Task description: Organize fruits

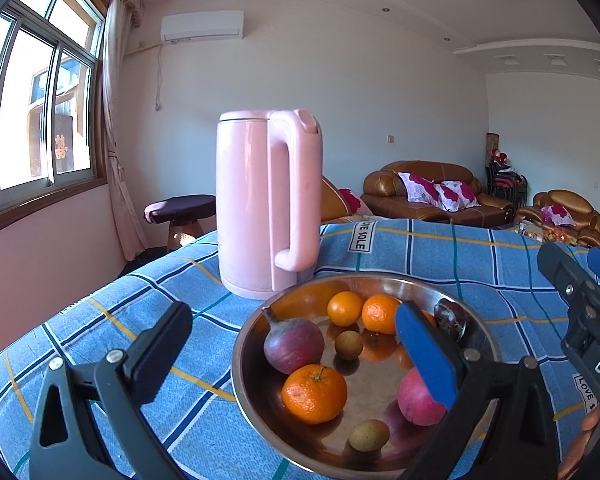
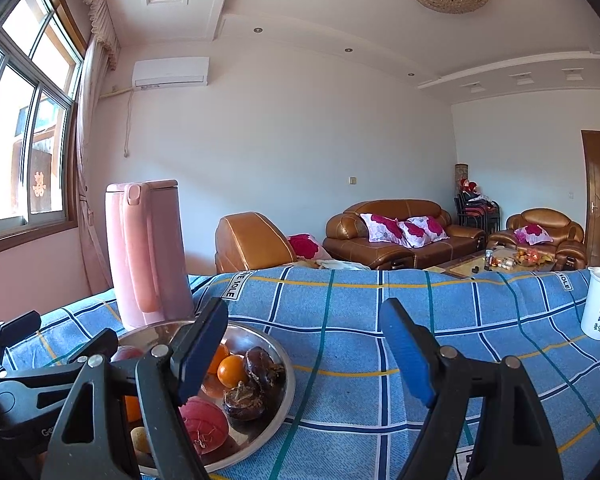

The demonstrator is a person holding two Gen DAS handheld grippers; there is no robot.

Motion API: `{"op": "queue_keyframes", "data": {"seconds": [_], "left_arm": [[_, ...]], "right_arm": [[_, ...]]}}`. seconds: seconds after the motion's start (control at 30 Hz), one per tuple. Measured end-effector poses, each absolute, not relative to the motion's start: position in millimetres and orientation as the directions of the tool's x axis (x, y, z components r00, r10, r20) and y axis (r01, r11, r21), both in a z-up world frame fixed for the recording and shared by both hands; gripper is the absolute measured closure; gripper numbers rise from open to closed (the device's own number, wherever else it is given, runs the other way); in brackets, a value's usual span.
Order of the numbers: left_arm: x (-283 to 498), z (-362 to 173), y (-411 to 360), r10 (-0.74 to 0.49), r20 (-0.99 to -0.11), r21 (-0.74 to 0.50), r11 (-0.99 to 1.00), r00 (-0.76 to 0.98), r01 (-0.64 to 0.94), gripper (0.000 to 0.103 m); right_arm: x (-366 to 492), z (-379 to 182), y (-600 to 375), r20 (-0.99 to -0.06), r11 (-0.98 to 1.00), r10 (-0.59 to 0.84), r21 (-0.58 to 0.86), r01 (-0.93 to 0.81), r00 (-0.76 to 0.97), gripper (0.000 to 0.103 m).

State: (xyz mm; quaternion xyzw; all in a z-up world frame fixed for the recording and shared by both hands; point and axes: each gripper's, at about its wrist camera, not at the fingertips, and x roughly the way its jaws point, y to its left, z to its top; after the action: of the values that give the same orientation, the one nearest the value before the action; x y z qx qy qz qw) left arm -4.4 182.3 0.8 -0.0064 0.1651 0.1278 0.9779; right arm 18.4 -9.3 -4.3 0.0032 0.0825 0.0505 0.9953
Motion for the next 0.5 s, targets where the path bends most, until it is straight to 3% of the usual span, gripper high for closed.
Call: {"op": "queue_keyframes", "data": {"seconds": [0.5], "left_arm": [[-5.7,1.2,182.3,0.252,-0.321,0.023,0.966,0.913,-0.259,0.000]], "right_arm": [[18.4,-4.4,-8.5,-0.167,0.995,0.100,0.011,-0.100,0.981,0.023]]}}
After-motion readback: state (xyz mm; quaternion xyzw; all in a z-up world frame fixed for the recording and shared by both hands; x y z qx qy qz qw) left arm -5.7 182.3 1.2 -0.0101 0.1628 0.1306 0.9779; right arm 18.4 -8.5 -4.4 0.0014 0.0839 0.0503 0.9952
